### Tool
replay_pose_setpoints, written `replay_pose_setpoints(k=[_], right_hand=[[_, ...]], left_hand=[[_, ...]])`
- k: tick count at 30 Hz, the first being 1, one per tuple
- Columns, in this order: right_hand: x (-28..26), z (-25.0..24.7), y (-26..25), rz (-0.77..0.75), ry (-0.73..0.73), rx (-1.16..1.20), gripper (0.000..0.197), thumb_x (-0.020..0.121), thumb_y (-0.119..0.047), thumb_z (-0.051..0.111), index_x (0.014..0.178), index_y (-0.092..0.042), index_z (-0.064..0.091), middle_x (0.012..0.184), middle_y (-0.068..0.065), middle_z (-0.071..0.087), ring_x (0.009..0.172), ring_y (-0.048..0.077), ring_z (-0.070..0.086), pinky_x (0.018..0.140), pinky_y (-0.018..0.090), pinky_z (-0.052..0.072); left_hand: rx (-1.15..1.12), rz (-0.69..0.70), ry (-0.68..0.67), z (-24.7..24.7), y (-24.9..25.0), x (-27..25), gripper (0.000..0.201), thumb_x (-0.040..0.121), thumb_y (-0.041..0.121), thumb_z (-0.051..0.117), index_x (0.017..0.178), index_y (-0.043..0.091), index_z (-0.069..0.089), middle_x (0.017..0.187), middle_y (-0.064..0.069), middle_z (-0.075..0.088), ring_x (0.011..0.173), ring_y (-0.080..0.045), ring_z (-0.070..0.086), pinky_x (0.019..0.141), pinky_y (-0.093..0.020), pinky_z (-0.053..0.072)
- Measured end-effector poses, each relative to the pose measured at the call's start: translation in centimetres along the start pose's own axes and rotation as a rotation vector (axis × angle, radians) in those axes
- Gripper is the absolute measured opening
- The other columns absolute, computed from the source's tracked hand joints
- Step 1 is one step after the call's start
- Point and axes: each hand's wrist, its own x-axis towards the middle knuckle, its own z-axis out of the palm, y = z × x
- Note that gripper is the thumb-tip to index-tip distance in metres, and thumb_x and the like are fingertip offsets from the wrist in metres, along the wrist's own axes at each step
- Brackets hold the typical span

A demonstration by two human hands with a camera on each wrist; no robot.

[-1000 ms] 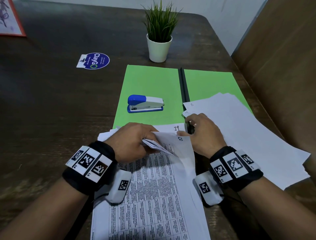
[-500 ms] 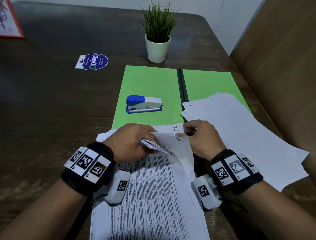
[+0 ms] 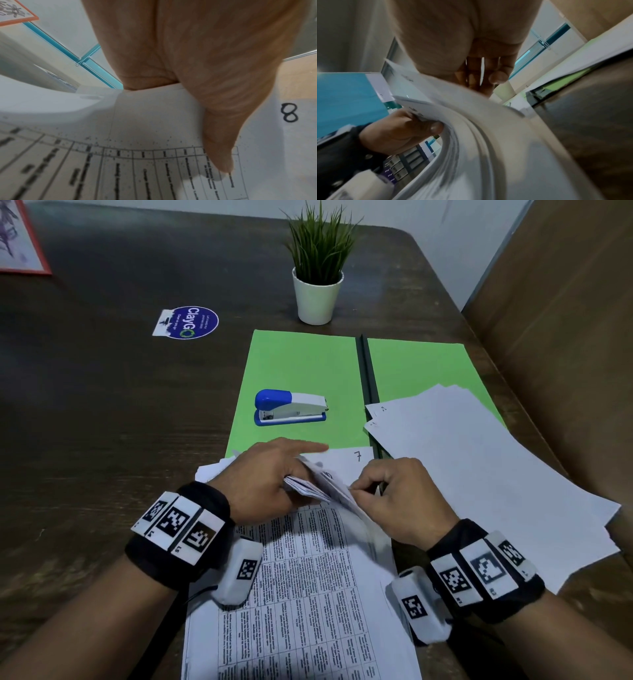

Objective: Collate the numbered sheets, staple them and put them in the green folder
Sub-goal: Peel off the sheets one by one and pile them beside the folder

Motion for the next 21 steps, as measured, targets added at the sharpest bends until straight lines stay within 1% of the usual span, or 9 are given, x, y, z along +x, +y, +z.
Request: replay_pose_setpoints(k=[3,5,7,8,11,13,15,18,21], right_hand=[[-0.2,-0.4,-0.3,0.002,0.019,0.116,0.047,0.088,-0.035,0.071,0.047,-0.021,0.052,0.043,-0.011,0.049,0.044,0.002,0.043,0.049,0.021,0.035],[0.7,-0.9,0.3,0.093,0.083,0.150,0.043,0.092,-0.036,0.066,0.055,-0.014,0.063,0.049,-0.012,0.059,0.049,0.002,0.052,0.055,0.019,0.040],[2.0,-1.2,1.7,0.177,0.083,0.027,0.023,0.091,-0.035,0.067,0.081,-0.017,0.075,0.069,-0.011,0.070,0.068,0.008,0.064,0.068,0.025,0.049],[2.6,-1.3,2.1,0.206,0.037,-0.063,0.018,0.090,-0.035,0.068,0.096,-0.020,0.075,0.079,-0.010,0.070,0.077,0.011,0.065,0.076,0.027,0.051],[3.8,-1.5,2.5,0.237,-0.141,-0.280,0.050,0.087,-0.041,0.068,0.134,-0.025,0.058,0.107,-0.004,0.062,0.100,0.018,0.059,0.092,0.033,0.048],[4.3,-1.5,1.9,0.226,-0.209,-0.387,0.061,0.085,-0.049,0.069,0.139,-0.028,0.050,0.119,0.001,0.056,0.114,0.020,0.053,0.097,0.036,0.046],[4.5,-1.3,1.6,0.215,-0.249,-0.453,0.062,0.082,-0.053,0.068,0.137,-0.030,0.051,0.122,0.001,0.053,0.120,0.020,0.048,0.097,0.038,0.045],[4.4,-1.1,1.4,0.195,-0.212,-0.473,0.057,0.083,-0.054,0.067,0.135,-0.033,0.054,0.122,0.000,0.054,0.122,0.019,0.047,0.095,0.037,0.045],[4.1,-1.1,1.3,0.147,-0.151,-0.455,0.050,0.085,-0.050,0.067,0.131,-0.034,0.058,0.119,-0.002,0.056,0.119,0.018,0.048,0.093,0.035,0.045]], left_hand=[[-0.036,0.008,-0.029,0.1,0.2,0.2,0.030,0.082,0.051,0.057,0.090,0.033,0.080,0.100,0.018,0.073,0.089,-0.006,0.068,0.078,-0.036,0.054],[-0.047,-0.012,-0.025,0.1,0.3,0.2,0.038,0.078,0.055,0.051,0.088,0.033,0.080,0.089,0.017,0.074,0.080,-0.006,0.068,0.073,-0.036,0.053],[-0.043,-0.015,-0.026,0.1,0.4,0.1,0.038,0.078,0.056,0.050,0.089,0.034,0.080,0.088,0.017,0.074,0.079,-0.006,0.068,0.072,-0.036,0.053],[-0.046,-0.019,-0.029,0.0,0.4,0.1,0.039,0.078,0.057,0.050,0.089,0.034,0.080,0.088,0.017,0.074,0.078,-0.006,0.068,0.071,-0.036,0.053],[-0.062,-0.025,-0.040,-0.1,0.4,0.1,0.038,0.078,0.057,0.050,0.090,0.035,0.079,0.088,0.017,0.074,0.079,-0.004,0.067,0.070,-0.035,0.053],[-0.067,-0.025,-0.036,-0.1,0.4,0.1,0.038,0.078,0.057,0.051,0.090,0.034,0.079,0.089,0.018,0.073,0.080,-0.004,0.068,0.069,-0.035,0.053],[-0.071,-0.032,-0.035,-0.1,0.5,0.0,0.032,0.079,0.053,0.055,0.090,0.035,0.079,0.089,0.018,0.073,0.080,-0.003,0.067,0.070,-0.034,0.053],[-0.078,-0.038,-0.032,-0.2,0.6,0.1,0.021,0.080,0.045,0.063,0.090,0.034,0.079,0.089,0.018,0.073,0.081,-0.003,0.067,0.070,-0.034,0.054],[-0.069,-0.038,-0.033,-0.1,0.5,0.1,0.020,0.080,0.043,0.065,0.089,0.032,0.080,0.089,0.016,0.074,0.081,-0.005,0.068,0.071,-0.035,0.054]])
